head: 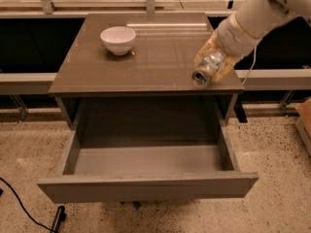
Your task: Place redbull can into top drawer
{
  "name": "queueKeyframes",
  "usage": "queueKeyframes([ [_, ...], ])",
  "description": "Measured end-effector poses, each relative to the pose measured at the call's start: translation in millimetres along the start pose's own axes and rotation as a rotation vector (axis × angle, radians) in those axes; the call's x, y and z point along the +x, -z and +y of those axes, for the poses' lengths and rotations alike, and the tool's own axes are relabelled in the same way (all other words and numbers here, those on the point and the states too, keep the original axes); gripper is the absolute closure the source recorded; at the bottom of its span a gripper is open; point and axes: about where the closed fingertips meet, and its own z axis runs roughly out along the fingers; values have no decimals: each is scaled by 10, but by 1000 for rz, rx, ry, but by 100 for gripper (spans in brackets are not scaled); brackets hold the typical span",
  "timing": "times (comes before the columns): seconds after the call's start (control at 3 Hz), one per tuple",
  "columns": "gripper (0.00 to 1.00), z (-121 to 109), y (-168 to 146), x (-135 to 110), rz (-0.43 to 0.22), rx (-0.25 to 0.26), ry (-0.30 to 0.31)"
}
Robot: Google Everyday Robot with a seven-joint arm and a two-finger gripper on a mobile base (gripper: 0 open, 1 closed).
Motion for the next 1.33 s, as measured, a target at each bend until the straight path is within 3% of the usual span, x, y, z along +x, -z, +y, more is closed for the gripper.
queueKeyframes([
  [0.33, 100, 64, -204, -421, -60, 111, -35],
  [0.67, 100, 170, -378, -581, -16, 163, -69],
  [1.33, 100, 194, -320, -727, 23, 153, -69],
])
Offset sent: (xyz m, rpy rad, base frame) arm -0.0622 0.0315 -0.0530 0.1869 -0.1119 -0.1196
